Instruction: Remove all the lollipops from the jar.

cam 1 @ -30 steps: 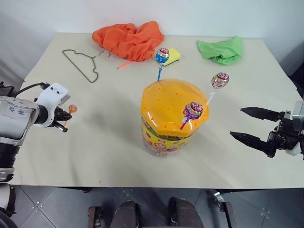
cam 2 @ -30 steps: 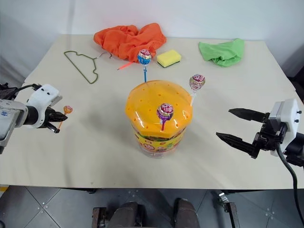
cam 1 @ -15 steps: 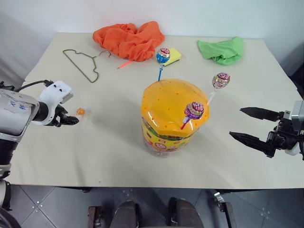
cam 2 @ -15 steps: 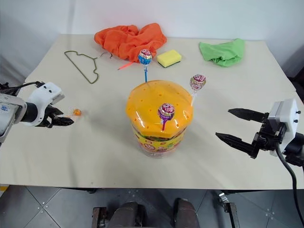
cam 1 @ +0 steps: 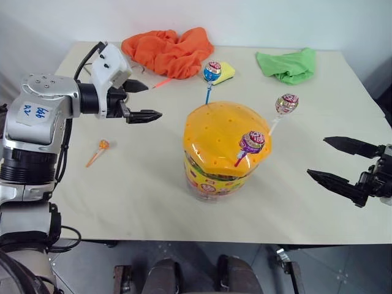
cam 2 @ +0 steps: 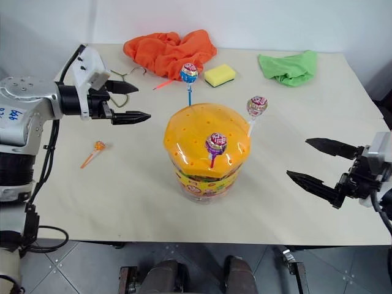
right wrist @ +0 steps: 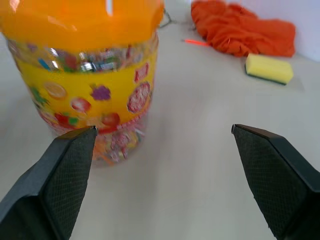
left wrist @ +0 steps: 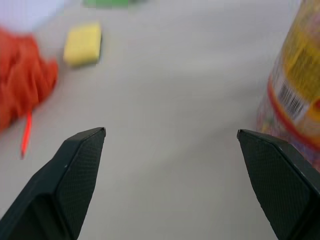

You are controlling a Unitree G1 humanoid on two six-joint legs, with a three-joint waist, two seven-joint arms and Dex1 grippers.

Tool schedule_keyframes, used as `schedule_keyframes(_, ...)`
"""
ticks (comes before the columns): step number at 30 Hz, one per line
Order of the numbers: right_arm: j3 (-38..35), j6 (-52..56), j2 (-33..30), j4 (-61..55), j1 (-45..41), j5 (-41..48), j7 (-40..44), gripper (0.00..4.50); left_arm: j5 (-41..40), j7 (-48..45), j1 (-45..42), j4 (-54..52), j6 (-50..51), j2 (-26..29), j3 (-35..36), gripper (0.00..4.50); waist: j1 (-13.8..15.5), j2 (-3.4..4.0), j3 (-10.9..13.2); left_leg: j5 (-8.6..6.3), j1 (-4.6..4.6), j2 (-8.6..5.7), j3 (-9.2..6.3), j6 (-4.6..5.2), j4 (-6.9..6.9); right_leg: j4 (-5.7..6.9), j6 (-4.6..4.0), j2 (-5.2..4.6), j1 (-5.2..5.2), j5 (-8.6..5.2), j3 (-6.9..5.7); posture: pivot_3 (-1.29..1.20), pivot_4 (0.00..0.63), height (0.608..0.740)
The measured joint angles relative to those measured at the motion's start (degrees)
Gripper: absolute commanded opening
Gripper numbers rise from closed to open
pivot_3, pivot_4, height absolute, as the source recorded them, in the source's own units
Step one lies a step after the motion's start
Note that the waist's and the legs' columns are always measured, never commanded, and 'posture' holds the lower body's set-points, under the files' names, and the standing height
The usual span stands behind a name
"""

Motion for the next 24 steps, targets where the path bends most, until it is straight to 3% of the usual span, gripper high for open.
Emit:
schedule_keyframes(6,-7.13,3.75,0.92,-9.26,2.71,10.82,-7.22,4.50,-2.47,-8.43,-6.64,11.25,-10.17,-8.37,0.80,4.48,0.67,-0.01,0.00,-0.03,-0.08,-0.01,-0.07,0.04,0.12,-0.01,0.03,0.00,0.02,0.02,-0.05,0.00,0.150,0.740)
schedule_keyframes(14,-12.21,4.92,1.01,-19.11,7.24,23.43,-16.83,4.50,-3.29,-17.28,-13.17,20.42,-15.41,-14.64,0.63,4.48,0.76,-0.03,-0.01,-0.05,-0.09,-0.02,-0.09,0.08,0.15,-0.02,0.05,-0.01,0.05,0.03,-0.05,0.00,0.150,0.740)
schedule_keyframes(24,-17.58,3.51,1.53,-22.92,13.78,27.98,-22.47,4.50,-2.63,-23.31,-19.49,30.65,-19.88,-21.19,0.25,4.48,0.73,-0.09,0.00,-0.08,-0.12,-0.04,-0.10,0.15,0.15,-0.07,0.08,-0.02,0.05,0.04,-0.05,0.00,0.150,0.740)
